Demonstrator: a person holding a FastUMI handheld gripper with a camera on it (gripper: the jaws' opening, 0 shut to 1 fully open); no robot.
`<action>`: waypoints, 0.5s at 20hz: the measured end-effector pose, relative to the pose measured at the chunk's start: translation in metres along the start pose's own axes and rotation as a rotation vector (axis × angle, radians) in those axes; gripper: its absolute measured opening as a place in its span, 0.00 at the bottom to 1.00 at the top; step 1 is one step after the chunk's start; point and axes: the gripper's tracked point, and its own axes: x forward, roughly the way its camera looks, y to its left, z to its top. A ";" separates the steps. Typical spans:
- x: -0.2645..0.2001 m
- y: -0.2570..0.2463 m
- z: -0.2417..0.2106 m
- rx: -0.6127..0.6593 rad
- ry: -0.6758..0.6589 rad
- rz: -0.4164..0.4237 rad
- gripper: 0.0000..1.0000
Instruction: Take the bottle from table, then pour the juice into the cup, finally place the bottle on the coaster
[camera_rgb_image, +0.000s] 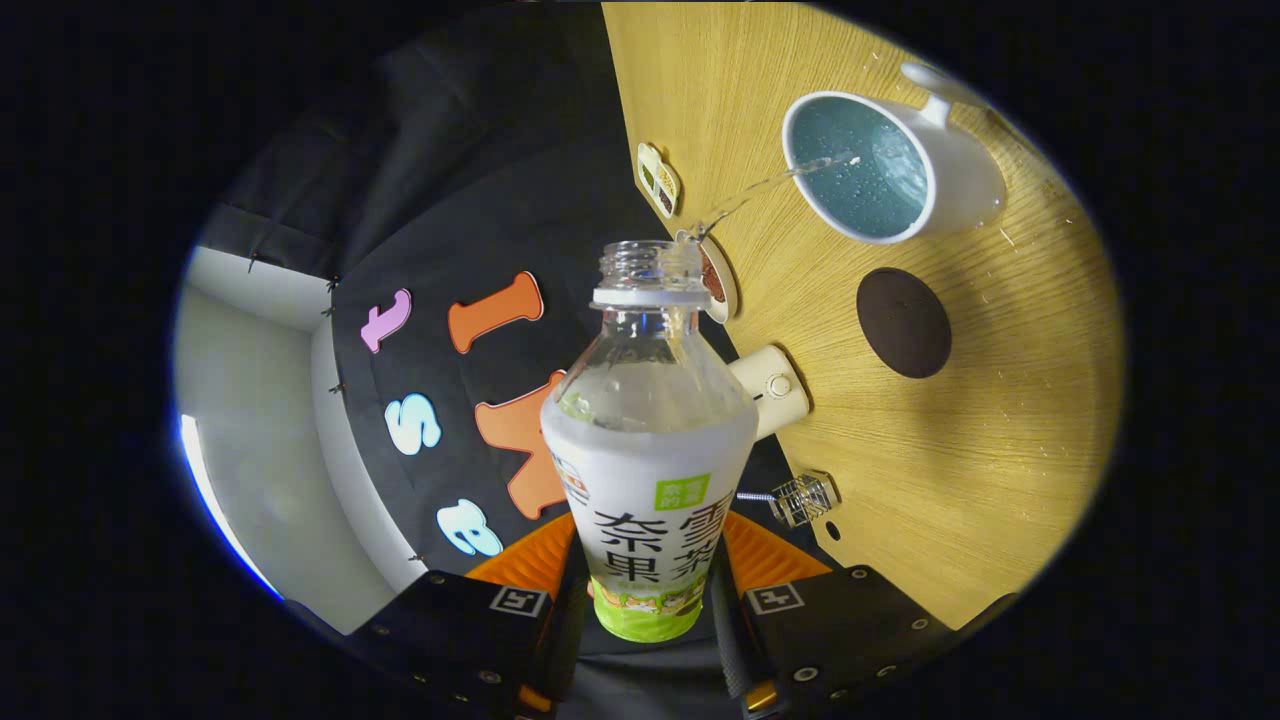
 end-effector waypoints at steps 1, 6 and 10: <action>0.001 0.002 0.002 0.011 -0.004 0.006 0.58; 0.001 0.009 0.006 0.049 -0.027 0.037 0.58; 0.002 0.012 0.007 0.085 -0.041 0.043 0.58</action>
